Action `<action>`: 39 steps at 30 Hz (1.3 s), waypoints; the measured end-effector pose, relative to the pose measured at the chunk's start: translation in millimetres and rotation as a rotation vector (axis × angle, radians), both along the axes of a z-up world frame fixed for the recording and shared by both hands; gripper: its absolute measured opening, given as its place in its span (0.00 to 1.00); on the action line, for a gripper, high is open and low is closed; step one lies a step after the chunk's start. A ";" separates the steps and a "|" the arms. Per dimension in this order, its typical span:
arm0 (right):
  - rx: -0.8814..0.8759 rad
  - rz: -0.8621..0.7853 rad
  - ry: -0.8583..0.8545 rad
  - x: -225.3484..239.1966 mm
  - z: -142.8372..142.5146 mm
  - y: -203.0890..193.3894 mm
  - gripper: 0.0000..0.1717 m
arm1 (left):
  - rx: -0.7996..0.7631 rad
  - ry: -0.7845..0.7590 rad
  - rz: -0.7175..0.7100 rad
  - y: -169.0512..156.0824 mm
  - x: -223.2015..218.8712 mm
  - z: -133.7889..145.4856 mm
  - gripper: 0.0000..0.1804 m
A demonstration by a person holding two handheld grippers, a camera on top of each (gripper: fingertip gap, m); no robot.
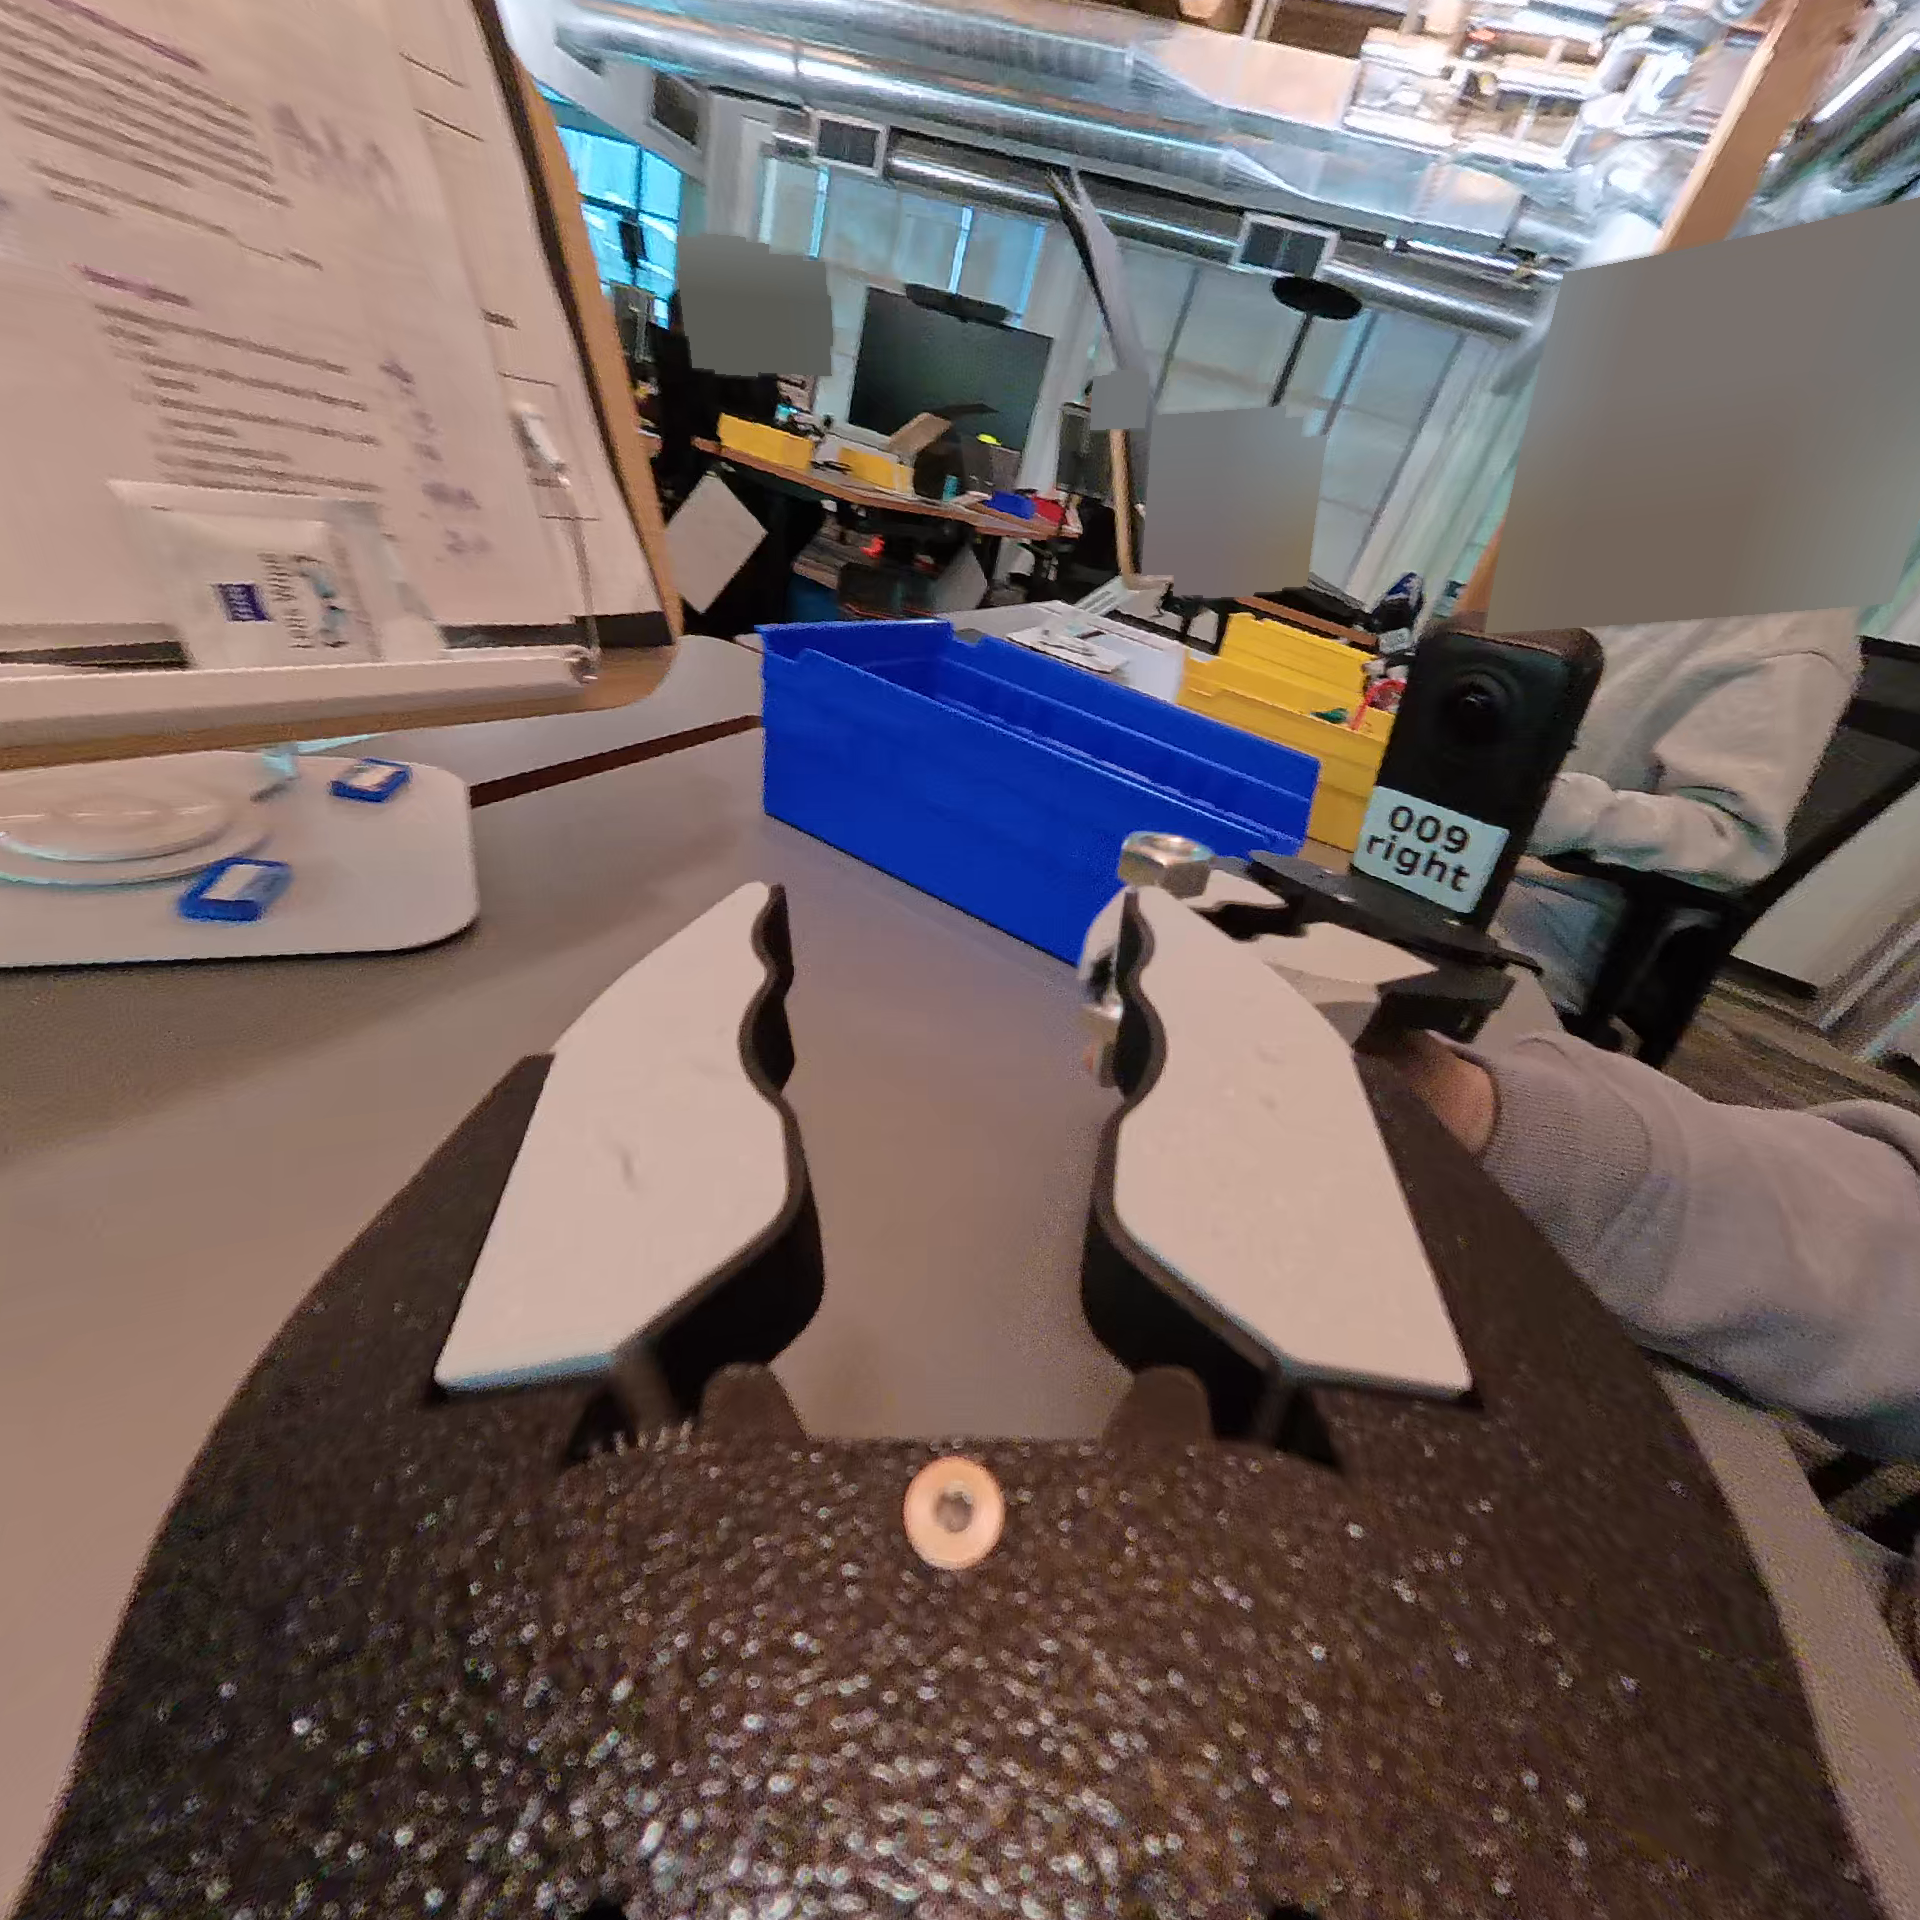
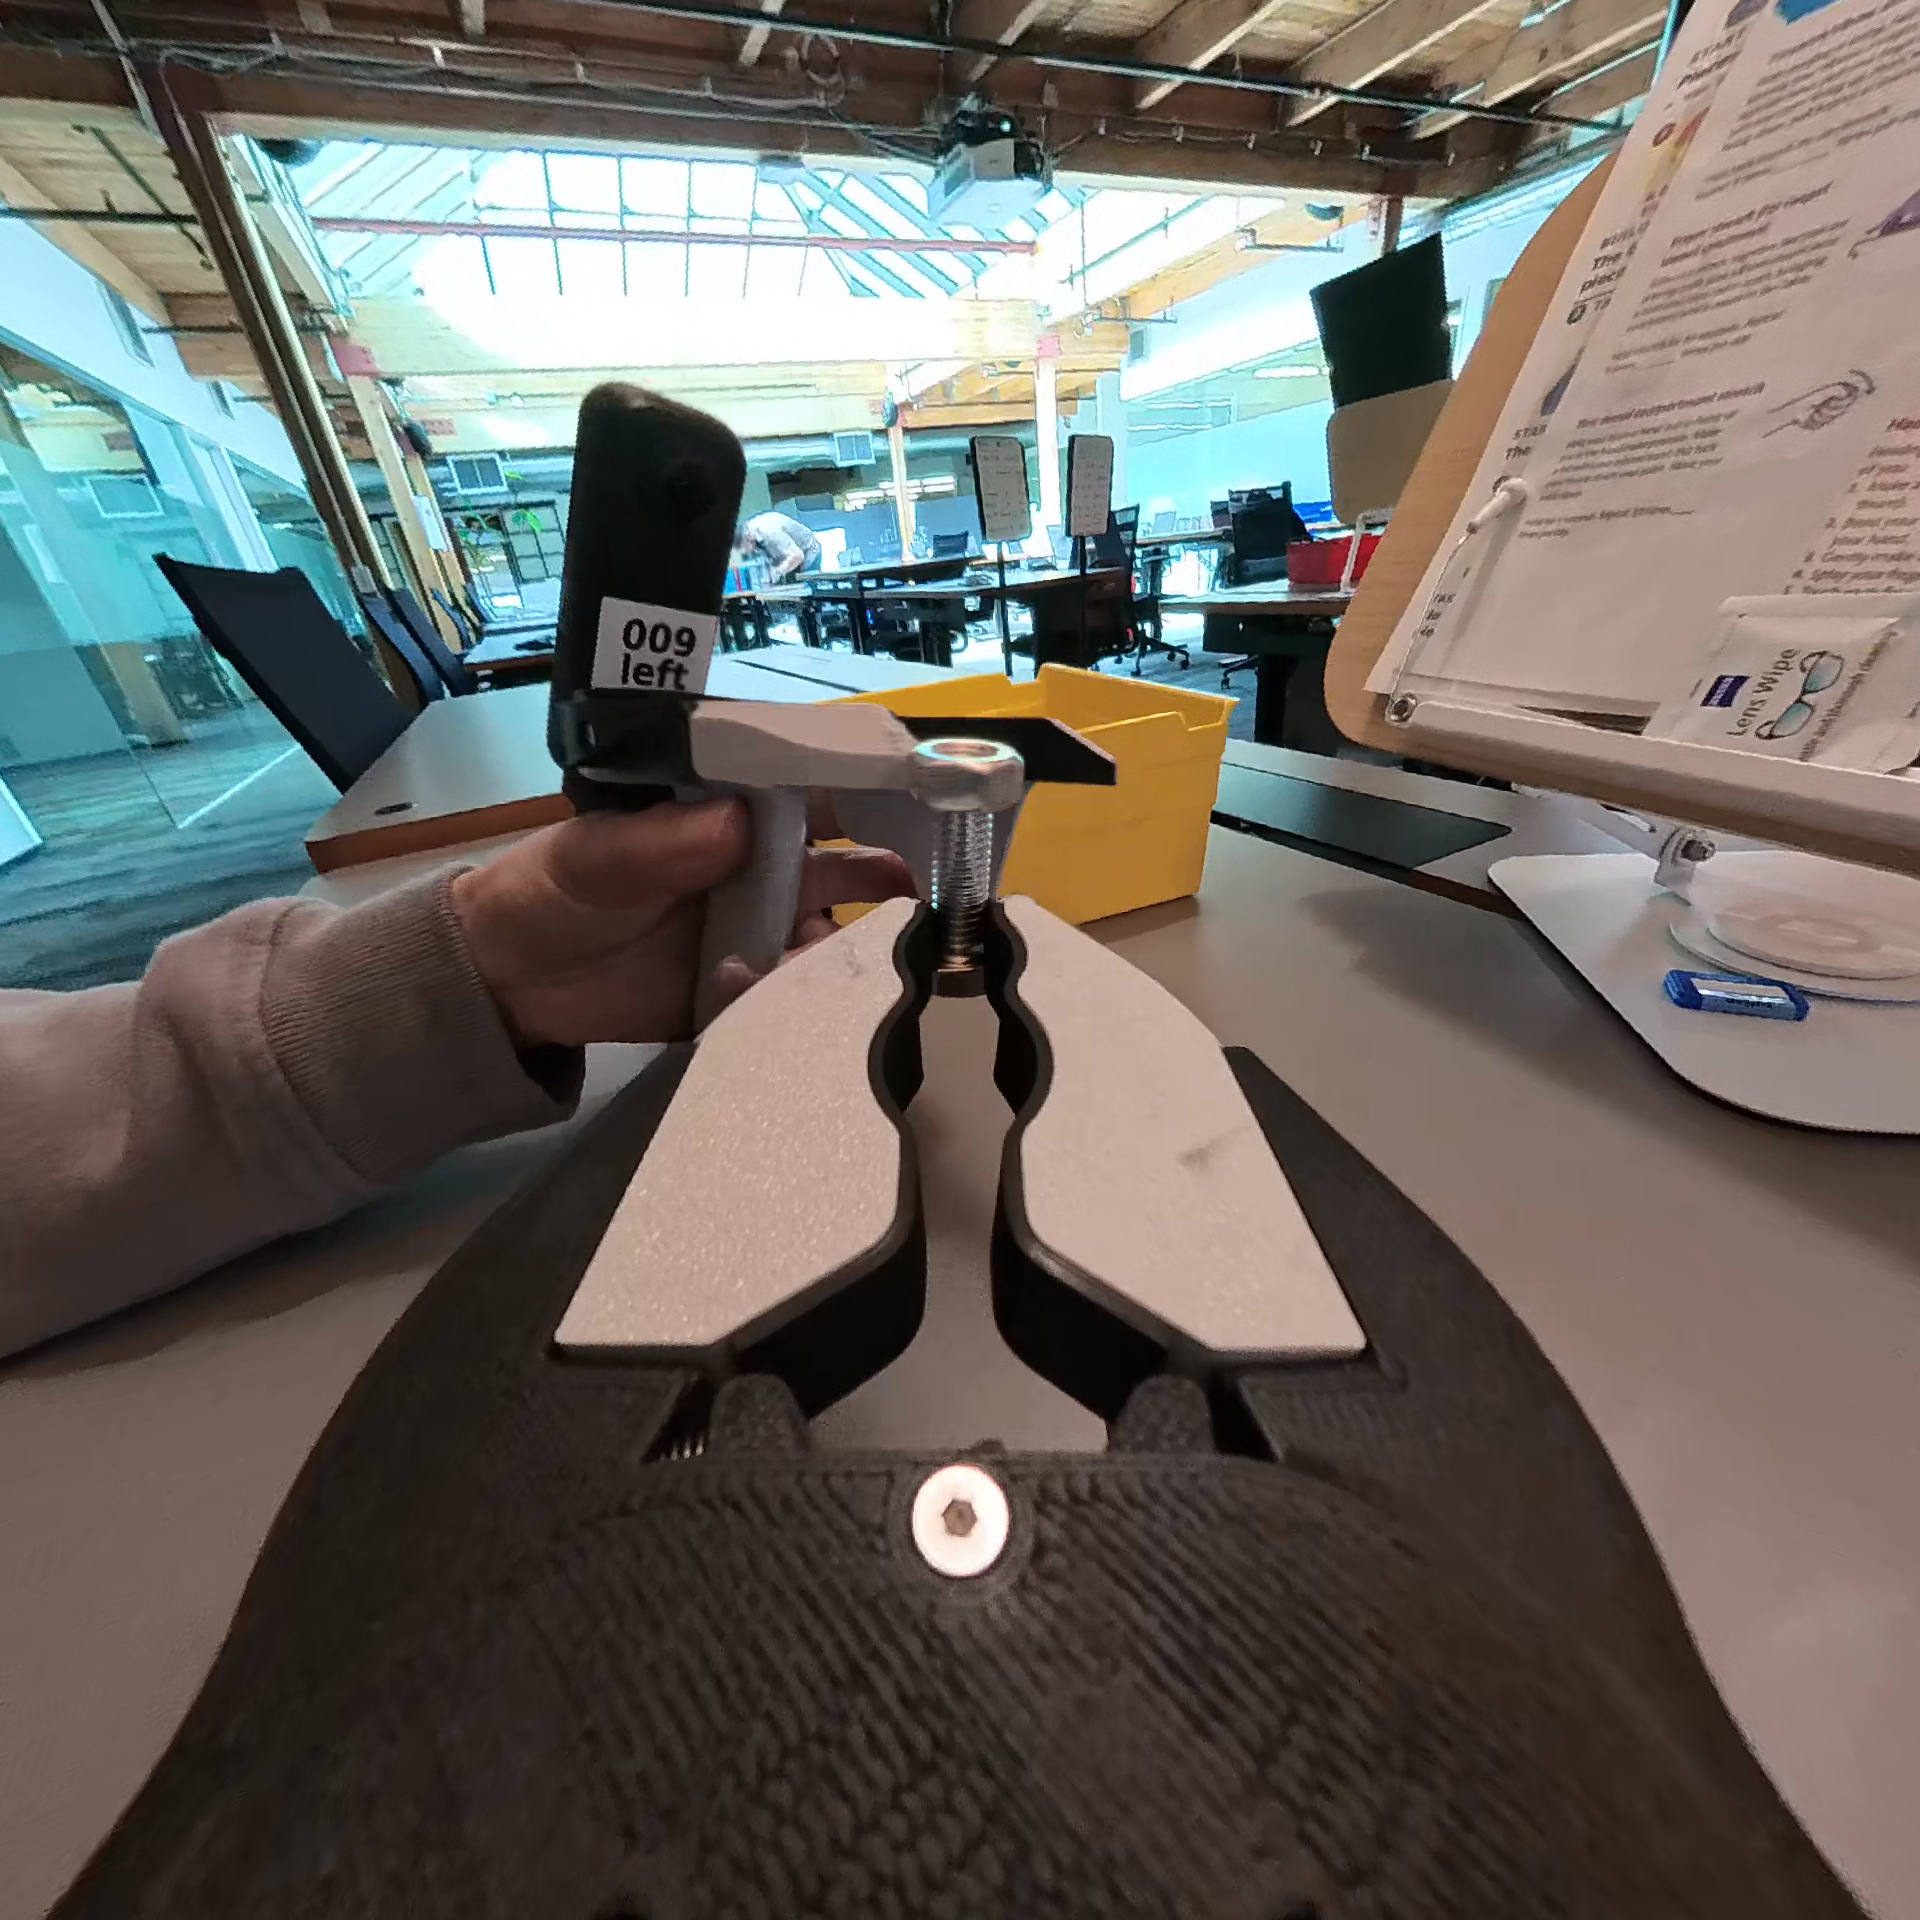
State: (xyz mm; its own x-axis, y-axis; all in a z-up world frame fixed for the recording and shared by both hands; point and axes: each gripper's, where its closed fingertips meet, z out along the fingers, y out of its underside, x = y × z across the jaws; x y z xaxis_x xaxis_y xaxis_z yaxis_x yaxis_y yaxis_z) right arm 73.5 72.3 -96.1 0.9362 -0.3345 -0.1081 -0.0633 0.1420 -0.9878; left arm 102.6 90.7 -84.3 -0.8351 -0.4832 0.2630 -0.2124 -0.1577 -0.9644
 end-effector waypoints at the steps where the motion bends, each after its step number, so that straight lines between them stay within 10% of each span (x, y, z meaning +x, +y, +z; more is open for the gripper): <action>1: 0.005 -0.005 0.001 0.7 1.3 -0.9 0.05 | -0.008 -0.001 0.006 3.3 0.6 1.5 0.33; 28: -0.046 -0.016 0.002 1.1 -6.7 3.9 0.05 | 0.027 -0.039 -0.063 -32.7 -16.0 1.4 0.30; 39: -0.031 -0.049 0.018 8.2 -4.8 -4.0 0.05 | 0.023 -0.030 0.060 4.6 3.1 2.7 0.27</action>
State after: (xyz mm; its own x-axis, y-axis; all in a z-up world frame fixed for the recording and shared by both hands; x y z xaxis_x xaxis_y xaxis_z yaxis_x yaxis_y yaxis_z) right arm 81.7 68.3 -100.9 0.9167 -0.3830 -0.1141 -0.0753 0.1149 -0.9905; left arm 105.7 95.3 -81.6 -0.8116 -0.5384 0.2269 -0.1746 -0.1471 -0.9736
